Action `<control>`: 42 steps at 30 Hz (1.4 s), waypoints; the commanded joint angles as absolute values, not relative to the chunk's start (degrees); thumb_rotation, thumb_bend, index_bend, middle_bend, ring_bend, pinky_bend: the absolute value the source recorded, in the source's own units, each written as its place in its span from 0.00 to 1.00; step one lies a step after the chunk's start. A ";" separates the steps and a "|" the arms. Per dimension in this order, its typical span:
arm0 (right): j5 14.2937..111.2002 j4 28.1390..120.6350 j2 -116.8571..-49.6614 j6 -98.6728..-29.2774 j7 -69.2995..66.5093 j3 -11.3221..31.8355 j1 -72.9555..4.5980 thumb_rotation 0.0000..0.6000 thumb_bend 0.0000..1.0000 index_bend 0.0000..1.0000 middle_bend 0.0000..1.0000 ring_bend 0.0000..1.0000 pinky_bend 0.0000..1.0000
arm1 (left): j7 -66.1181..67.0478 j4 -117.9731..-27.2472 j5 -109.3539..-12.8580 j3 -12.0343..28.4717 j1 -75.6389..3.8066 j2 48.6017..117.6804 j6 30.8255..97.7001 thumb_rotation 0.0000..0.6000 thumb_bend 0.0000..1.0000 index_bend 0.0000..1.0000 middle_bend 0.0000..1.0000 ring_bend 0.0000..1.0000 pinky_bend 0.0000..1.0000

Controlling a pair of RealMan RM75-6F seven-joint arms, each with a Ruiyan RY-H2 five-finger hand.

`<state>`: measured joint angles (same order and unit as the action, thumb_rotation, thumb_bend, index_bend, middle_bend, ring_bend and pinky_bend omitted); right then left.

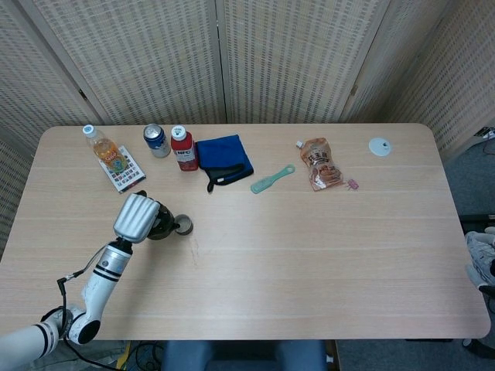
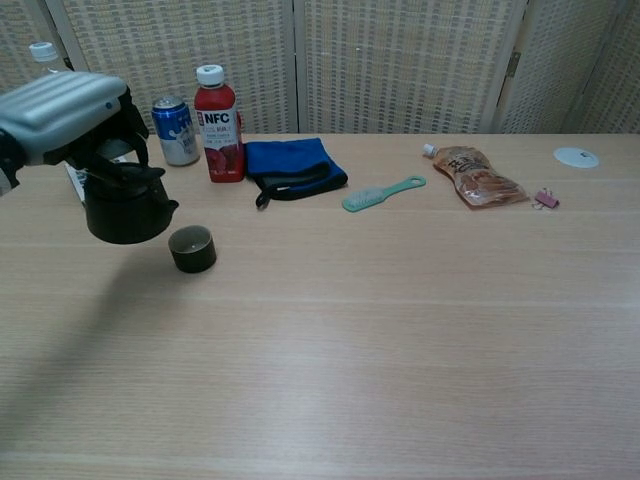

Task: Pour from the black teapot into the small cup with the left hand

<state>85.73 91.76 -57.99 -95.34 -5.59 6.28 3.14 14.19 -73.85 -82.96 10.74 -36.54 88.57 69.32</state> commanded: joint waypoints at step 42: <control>84.58 90.59 -58.07 -94.89 -6.44 6.48 3.72 1.00 0.20 0.35 0.28 0.24 0.19 | 19.02 -57.61 -83.31 9.66 -40.55 97.31 69.46 0.89 0.33 1.00 1.00 1.00 0.59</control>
<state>84.58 90.59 -58.08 -94.89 -6.45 6.47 3.72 18.95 -57.69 -83.26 9.71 -40.52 97.24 69.42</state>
